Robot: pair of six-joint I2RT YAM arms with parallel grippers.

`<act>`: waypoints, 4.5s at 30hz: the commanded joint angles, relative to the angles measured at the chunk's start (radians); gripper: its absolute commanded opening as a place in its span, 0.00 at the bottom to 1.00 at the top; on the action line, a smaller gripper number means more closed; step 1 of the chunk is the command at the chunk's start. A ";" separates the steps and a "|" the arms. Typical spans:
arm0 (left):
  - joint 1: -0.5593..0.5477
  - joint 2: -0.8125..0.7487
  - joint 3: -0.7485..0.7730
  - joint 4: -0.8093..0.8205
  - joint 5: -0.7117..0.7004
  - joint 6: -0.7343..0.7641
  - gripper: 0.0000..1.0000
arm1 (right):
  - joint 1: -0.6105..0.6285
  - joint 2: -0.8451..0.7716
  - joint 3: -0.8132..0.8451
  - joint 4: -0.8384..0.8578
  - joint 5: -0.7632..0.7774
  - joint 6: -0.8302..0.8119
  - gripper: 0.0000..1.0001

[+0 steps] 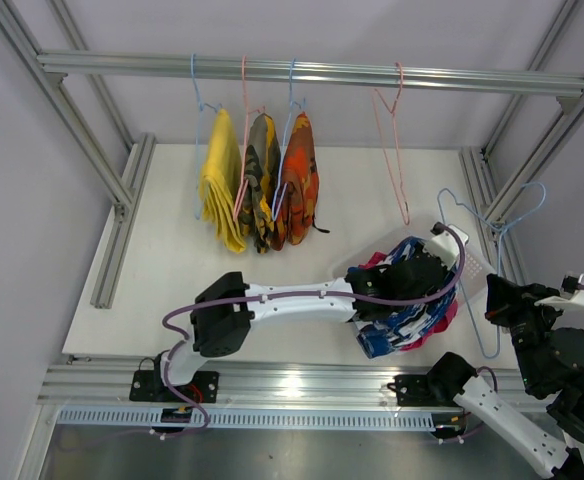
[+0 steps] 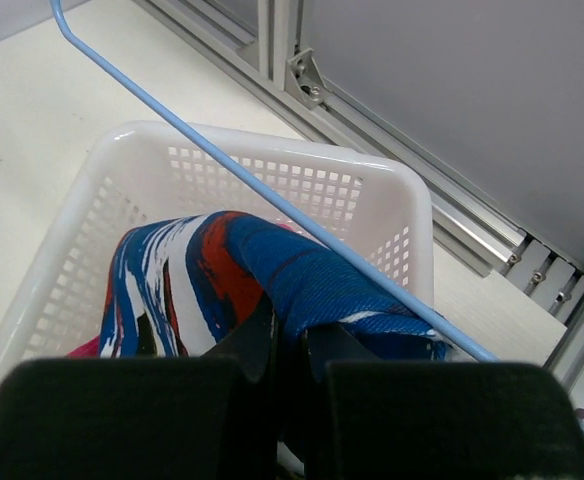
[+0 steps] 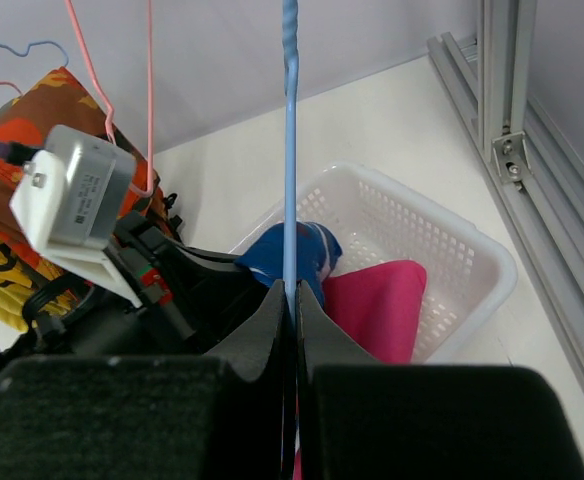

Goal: Remove the trousers from the hanger
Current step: Place the trousers in the bin, then place the hanger at the clothesline.

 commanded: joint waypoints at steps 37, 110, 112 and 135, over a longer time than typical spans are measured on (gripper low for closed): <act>0.005 -0.177 -0.498 0.267 0.498 -0.631 0.97 | 0.052 -0.028 0.189 -0.134 0.051 0.056 0.00; 0.229 -1.303 -0.744 -0.118 -0.304 0.273 0.99 | -0.488 1.008 0.663 0.345 -0.583 -0.159 0.00; 0.229 -1.305 -0.744 -0.118 -0.302 0.273 0.99 | -0.505 1.018 0.647 0.357 -0.603 -0.145 0.00; 0.228 -1.319 -0.744 -0.118 -0.298 0.287 0.99 | -0.545 0.926 0.391 0.411 -0.686 -0.082 0.23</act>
